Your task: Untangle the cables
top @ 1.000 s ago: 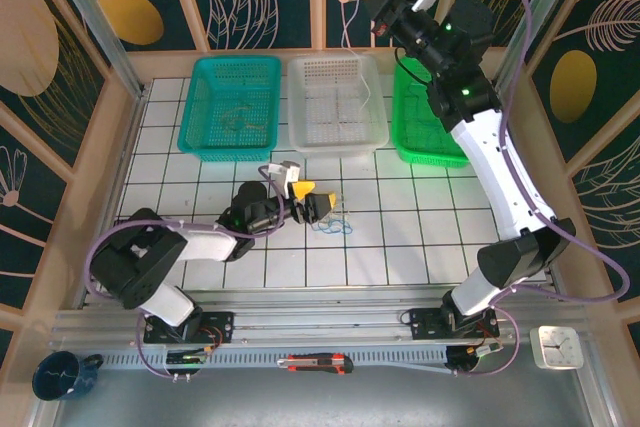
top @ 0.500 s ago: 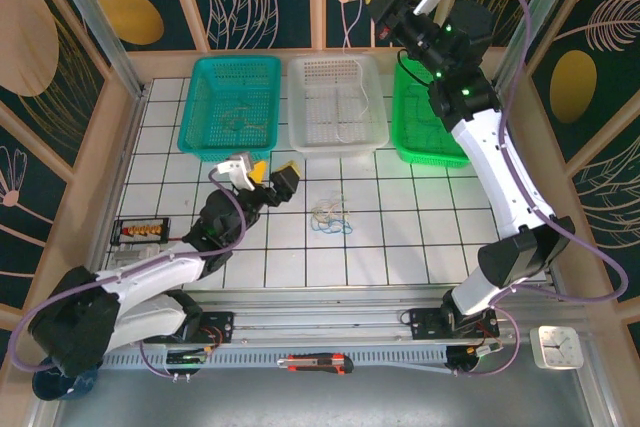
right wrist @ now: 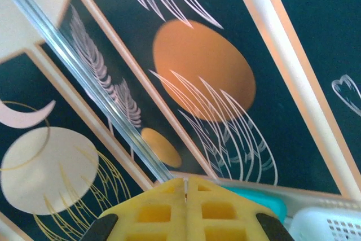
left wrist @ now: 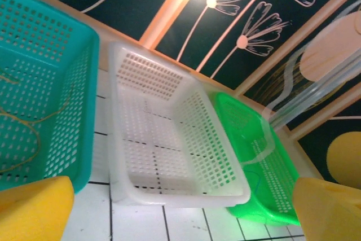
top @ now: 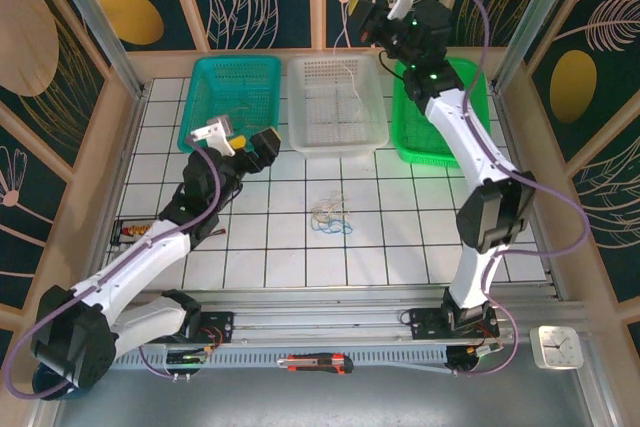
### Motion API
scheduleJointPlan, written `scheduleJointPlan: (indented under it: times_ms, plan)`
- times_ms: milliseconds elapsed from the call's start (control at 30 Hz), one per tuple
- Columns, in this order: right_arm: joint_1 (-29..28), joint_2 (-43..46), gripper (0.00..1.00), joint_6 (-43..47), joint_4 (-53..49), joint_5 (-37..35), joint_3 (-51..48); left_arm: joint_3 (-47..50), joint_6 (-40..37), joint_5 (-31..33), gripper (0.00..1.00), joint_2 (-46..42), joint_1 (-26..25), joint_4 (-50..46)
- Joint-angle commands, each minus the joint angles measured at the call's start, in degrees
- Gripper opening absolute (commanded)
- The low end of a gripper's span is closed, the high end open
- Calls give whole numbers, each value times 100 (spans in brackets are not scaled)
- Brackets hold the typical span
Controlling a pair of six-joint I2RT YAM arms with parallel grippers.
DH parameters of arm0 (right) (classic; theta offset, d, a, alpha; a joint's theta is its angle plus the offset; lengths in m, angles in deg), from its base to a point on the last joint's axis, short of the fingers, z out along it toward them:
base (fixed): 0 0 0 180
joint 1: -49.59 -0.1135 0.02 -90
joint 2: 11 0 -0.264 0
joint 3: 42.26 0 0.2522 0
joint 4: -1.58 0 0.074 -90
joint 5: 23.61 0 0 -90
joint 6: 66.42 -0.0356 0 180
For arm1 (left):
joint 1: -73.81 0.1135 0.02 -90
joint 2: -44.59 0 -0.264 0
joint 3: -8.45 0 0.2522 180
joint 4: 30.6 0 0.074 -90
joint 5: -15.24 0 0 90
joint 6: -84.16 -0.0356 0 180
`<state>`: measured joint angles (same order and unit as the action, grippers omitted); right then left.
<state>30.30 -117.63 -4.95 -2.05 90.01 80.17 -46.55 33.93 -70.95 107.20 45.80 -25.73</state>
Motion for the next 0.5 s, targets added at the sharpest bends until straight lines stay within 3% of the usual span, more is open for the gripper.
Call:
scheduleJointPlan:
  times_ms: [0, 433, 467]
  plan:
    - [42, -271, 0, 217, 209, 191, 232, -557, -71, -546, 99, 212, 147, -645]
    - [23, -1942, 1, 471, 34, 116, 1, -794, 175, -1112, 99, 676, 283, -417]
    - [31, -2091, 15, 533, -162, 142, 153, -769, 225, -1167, 99, 694, 287, -352]
